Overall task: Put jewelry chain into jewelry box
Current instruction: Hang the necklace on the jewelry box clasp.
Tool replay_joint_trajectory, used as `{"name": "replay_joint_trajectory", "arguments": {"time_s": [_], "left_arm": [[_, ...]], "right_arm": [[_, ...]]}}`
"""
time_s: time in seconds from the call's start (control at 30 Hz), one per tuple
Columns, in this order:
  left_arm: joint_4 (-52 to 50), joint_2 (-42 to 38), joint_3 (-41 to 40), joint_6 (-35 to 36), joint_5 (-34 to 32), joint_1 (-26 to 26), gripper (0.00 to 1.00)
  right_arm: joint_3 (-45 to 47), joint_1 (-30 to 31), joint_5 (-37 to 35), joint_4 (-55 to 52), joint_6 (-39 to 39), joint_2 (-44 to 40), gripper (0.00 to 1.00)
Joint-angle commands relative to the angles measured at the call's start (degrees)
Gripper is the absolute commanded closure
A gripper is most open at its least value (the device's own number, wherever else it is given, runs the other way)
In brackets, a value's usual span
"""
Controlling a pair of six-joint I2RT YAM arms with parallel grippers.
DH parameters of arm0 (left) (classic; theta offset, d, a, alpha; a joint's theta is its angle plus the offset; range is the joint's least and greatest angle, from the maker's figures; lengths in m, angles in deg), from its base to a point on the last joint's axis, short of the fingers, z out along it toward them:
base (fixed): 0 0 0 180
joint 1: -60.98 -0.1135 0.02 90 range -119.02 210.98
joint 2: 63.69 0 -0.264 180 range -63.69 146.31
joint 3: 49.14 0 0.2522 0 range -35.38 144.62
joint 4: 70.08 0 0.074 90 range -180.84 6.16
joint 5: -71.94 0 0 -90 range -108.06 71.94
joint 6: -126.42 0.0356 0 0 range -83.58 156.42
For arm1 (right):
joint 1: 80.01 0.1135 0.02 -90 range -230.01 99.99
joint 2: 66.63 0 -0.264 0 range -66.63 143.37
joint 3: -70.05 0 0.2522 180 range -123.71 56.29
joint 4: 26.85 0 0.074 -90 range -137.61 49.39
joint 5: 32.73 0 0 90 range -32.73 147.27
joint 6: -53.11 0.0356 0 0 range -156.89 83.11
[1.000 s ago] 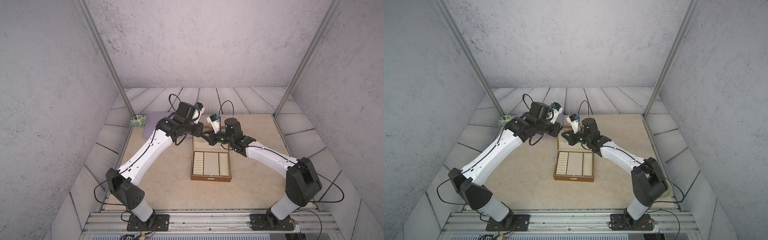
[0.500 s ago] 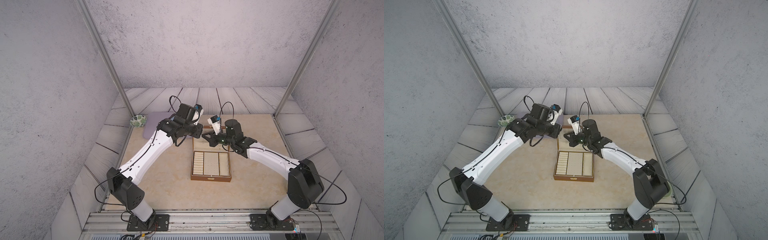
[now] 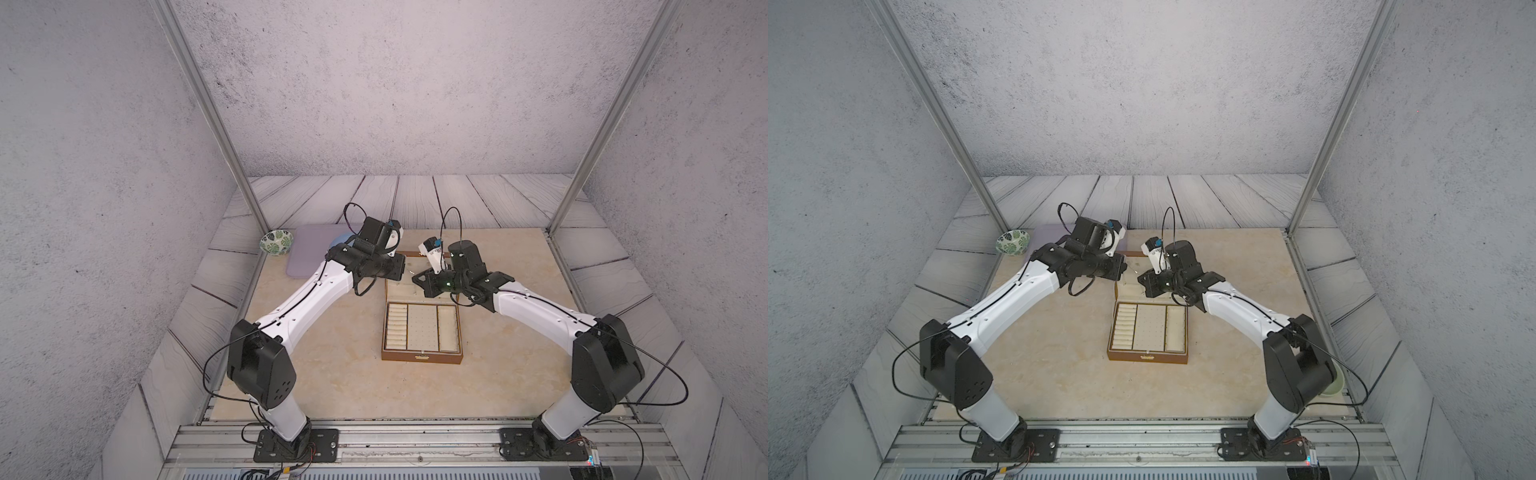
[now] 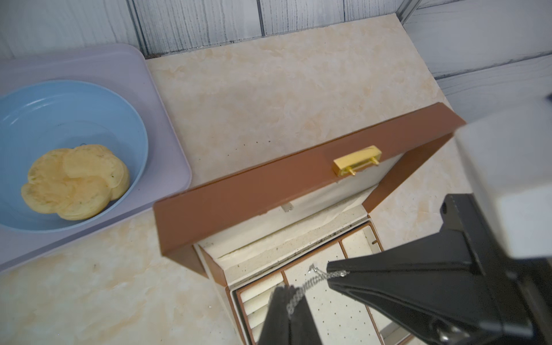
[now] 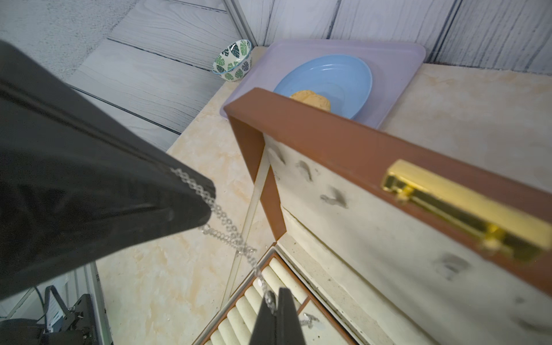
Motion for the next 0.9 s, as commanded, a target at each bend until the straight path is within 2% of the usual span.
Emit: {"name": "replay_joint_trajectory", "arguments": {"time_s": [0.0, 0.33, 0.7, 0.87], "left_arm": [[2.7, 1.8, 0.1, -2.4, 0.9, -1.0, 1.00], [3.5, 5.6, 2.8, -3.7, 0.5, -1.8, 1.00], [4.3, 5.8, 3.9, -5.1, -1.0, -2.9, 1.00], [3.7, 7.9, 5.5, -5.5, 0.4, -2.9, 1.00]], "right_arm": [[-3.0, -0.5, -1.8, -2.7, 0.2, 1.9, 1.00], [-9.6, -1.1, -4.9, -5.4, 1.9, 6.9, 1.00], [-10.0, -2.1, -7.6, -4.6, 3.7, 7.5, 1.00], [-10.5, -2.1, -7.4, -4.8, 4.0, 8.3, 1.00]]}}
